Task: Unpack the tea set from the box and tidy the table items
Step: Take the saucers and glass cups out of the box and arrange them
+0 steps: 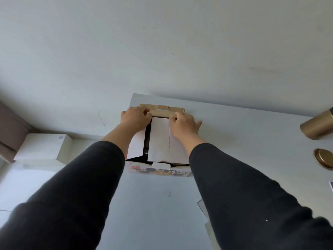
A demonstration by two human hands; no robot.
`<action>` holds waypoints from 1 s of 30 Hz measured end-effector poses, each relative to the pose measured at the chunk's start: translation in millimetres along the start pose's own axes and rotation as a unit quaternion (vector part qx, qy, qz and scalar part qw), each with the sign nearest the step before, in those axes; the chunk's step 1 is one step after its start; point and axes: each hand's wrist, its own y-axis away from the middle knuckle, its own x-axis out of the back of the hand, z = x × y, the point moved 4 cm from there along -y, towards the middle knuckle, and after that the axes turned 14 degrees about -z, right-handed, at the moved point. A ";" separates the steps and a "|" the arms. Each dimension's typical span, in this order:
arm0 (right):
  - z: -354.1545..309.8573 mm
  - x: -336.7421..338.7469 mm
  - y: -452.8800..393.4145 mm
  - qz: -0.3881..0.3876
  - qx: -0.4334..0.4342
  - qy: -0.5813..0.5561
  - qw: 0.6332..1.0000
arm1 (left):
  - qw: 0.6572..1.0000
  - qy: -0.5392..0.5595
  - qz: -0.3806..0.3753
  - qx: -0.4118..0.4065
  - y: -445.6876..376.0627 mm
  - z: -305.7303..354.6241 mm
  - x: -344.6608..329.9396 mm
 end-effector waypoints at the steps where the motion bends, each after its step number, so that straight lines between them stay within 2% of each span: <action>1: -2.3 1.1 1.1 -0.004 0.001 0.005 1.000 | 1.000 0.009 -0.009 -0.007 0.8 -1.1 2.7; 5: -19.3 1.4 14.0 0.007 0.045 0.031 0.998 | 0.999 0.044 -0.016 -0.026 14.4 -3.0 14.0; 12: -49.2 -17.3 54.8 0.012 0.111 0.035 0.993 | 0.992 0.065 0.054 -0.089 52.9 -21.9 30.9; 15: -56.3 -24.0 70.6 0.017 0.118 0.026 0.993 | 0.990 0.020 0.082 -0.110 70.7 -32.3 33.9; 20: -61.9 -25.8 90.5 0.039 0.098 0.035 0.994 | 0.981 -0.150 0.075 -0.101 91.0 -44.2 19.1; 25: -71.7 -14.2 110.8 0.081 0.095 0.081 0.989 | 0.975 -0.205 0.071 -0.053 108.0 -37.3 -5.7; 30: -63.4 16.3 131.8 0.137 0.060 0.117 0.982 | 0.978 -0.204 0.030 -0.034 119.1 -25.6 -24.2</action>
